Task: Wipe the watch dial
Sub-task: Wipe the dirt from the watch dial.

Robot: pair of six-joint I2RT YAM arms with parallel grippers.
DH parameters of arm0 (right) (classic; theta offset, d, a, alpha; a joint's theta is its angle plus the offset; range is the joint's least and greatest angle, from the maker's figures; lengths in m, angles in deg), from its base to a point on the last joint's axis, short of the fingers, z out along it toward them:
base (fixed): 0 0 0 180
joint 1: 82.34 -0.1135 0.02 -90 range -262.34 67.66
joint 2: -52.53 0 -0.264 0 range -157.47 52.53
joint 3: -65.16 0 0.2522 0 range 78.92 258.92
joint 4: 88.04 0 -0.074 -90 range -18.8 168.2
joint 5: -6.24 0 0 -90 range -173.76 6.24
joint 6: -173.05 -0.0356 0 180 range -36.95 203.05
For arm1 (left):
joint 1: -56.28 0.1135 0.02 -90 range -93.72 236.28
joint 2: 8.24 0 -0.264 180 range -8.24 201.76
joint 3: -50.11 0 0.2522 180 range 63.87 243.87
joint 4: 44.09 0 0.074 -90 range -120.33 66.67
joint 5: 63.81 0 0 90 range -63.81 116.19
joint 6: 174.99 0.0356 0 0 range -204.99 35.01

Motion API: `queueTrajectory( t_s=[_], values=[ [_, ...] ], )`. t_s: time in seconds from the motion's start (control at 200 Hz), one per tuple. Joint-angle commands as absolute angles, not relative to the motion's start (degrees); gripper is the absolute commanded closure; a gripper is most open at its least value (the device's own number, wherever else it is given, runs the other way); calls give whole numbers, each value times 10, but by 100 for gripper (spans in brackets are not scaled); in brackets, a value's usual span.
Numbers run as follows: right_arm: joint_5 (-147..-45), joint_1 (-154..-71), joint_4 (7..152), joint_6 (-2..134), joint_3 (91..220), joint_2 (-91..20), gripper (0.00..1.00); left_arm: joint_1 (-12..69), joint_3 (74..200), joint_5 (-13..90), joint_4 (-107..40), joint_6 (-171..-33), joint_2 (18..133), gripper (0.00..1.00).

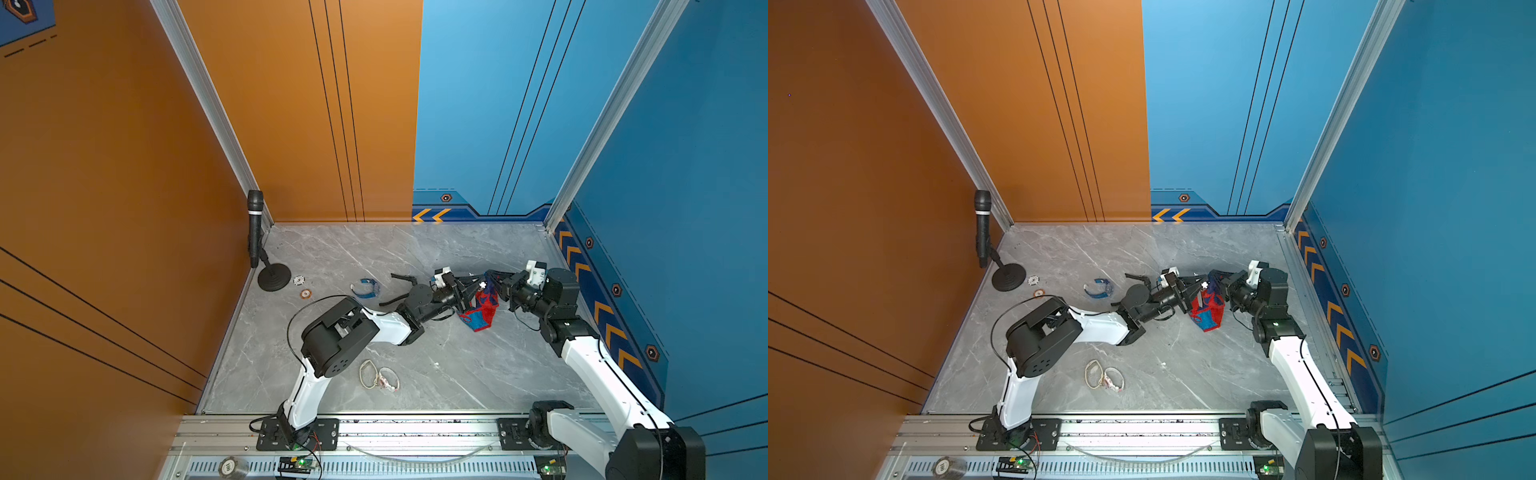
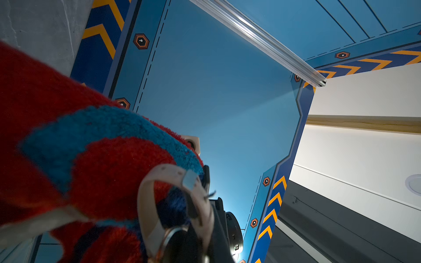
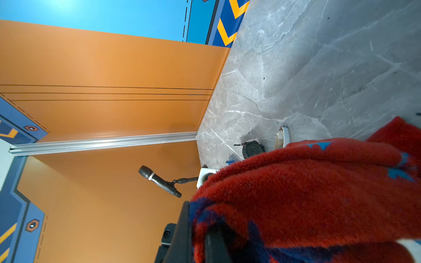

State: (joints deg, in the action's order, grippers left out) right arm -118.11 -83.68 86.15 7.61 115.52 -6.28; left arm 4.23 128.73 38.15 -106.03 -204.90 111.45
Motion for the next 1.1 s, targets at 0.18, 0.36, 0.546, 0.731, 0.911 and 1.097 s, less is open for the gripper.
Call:
queueTrajectory(
  t_s=[0.18, 0.36, 0.546, 0.731, 0.911, 1.097],
  values=[
    [-1188, -824, 881, 48, 1170, -20, 100, 46, 1248, 372, -1110, -2081, 1132, 100],
    [-1183, -824, 831, 96, 1187, -2, 100, 56, 1240, 376, -1109, -2078, 1124, 100],
    [-1163, -829, 713, 203, 1241, 15, 100, 69, 1233, 376, -1110, -2077, 1109, 100],
    [-1145, -847, 622, 322, 1267, 15, 100, 80, 1241, 383, -1107, -2082, 1096, 100],
    [-1198, -872, 670, 365, 1233, -4, 100, 88, 1257, 393, -1091, -2078, 1084, 100],
    [-1159, -949, 684, 512, 1218, 2, 100, 96, 1261, 401, -1077, -2073, 1069, 100]
  ],
)
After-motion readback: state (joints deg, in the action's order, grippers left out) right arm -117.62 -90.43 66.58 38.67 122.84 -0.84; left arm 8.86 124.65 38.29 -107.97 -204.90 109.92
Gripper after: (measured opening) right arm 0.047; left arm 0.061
